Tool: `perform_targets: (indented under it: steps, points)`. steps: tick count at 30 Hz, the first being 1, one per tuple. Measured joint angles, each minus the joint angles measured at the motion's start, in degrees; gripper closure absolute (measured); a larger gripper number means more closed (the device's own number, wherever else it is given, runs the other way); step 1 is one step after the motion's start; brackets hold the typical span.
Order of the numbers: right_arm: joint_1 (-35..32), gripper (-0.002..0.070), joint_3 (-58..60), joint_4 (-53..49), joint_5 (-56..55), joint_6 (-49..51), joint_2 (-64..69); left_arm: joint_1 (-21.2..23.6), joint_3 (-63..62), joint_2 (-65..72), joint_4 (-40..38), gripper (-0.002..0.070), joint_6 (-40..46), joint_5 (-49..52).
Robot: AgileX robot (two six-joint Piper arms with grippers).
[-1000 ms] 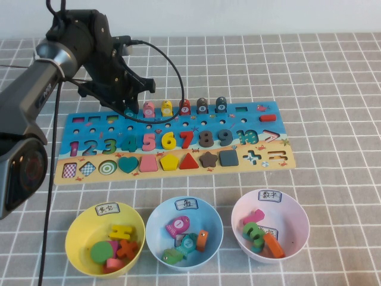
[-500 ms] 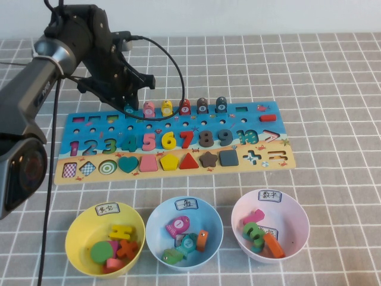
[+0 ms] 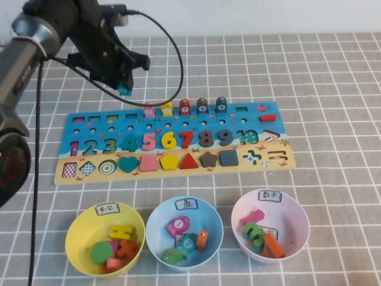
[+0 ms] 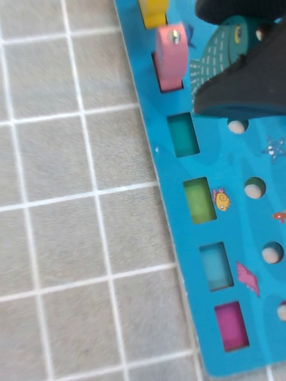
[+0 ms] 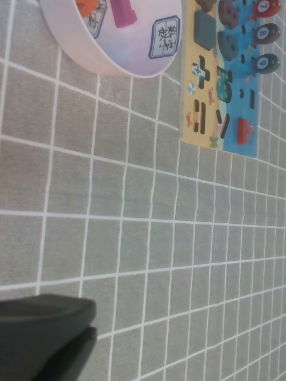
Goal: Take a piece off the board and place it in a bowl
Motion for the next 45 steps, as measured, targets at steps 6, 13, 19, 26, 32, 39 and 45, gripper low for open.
perform_targets:
  steps: [6,13,19,26,32,39,45]
  points:
    - [0.0,0.0694,0.0,0.0,0.0,0.0,0.0,0.0,0.0,-5.04,0.25,0.0487,1.68,0.44]
    - [0.0,0.0694,0.0,0.0,0.0,0.0,0.0,-2.49,4.81,-13.74,1.77,0.0487,2.54,0.44]
    - [0.0,0.0694,0.0,0.0,0.0,0.0,0.0,-6.92,18.66,-23.53,5.36,0.0487,2.54,0.44]
    - [0.0,0.0694,0.0,0.0,0.0,0.0,0.0,-11.37,35.58,-34.94,6.02,0.0487,2.14,0.44]
    - [0.0,0.0694,0.0,0.0,0.0,0.0,0.0,-15.96,49.68,-44.13,6.02,0.0488,0.75,-1.21]
    - [0.0,0.0694,0.0,0.0,0.0,0.0,0.0,-22.77,65.52,-53.62,5.91,0.0488,-2.06,-11.08]
    - [0.0,0.0694,0.0,0.0,0.0,0.0,0.0,-27.73,78.21,-57.78,5.91,0.0488,-4.23,-24.36]
